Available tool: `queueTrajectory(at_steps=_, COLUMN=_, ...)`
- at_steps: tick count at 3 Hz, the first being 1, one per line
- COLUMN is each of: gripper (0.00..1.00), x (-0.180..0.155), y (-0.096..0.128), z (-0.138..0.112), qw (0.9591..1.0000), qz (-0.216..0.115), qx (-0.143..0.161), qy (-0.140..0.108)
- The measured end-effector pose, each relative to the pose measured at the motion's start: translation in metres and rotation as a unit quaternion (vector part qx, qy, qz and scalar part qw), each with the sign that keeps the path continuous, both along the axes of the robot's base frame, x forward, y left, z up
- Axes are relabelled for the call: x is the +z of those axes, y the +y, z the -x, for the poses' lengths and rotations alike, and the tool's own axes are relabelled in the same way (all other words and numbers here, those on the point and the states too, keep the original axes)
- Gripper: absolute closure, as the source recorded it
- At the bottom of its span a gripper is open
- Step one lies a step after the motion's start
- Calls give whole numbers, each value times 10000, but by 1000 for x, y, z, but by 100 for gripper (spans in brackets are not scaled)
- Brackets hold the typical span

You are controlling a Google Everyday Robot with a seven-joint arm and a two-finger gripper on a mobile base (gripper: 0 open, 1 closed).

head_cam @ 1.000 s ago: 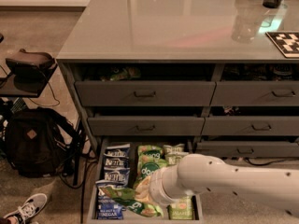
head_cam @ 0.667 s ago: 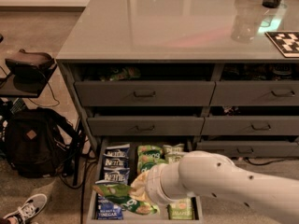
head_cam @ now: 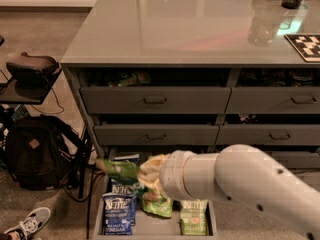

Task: Pick green rice chip bag from bottom drawer and place on counter

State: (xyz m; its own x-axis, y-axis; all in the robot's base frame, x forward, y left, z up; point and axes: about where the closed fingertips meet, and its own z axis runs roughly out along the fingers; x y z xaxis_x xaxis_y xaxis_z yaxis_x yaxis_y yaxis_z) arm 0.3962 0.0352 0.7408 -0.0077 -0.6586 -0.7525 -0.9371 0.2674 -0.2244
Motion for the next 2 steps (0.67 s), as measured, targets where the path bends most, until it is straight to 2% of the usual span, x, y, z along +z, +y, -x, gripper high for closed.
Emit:
queueTrajectory(at_steps=1, gripper=100, x=44, y=-13, z=-26, qw=9965, qz=-446, qx=-643, qy=-311)
queueTrajectory(at_steps=2, gripper=100, x=44, y=-13, z=-26, qw=9965, qz=-446, qx=-642, qy=-311)
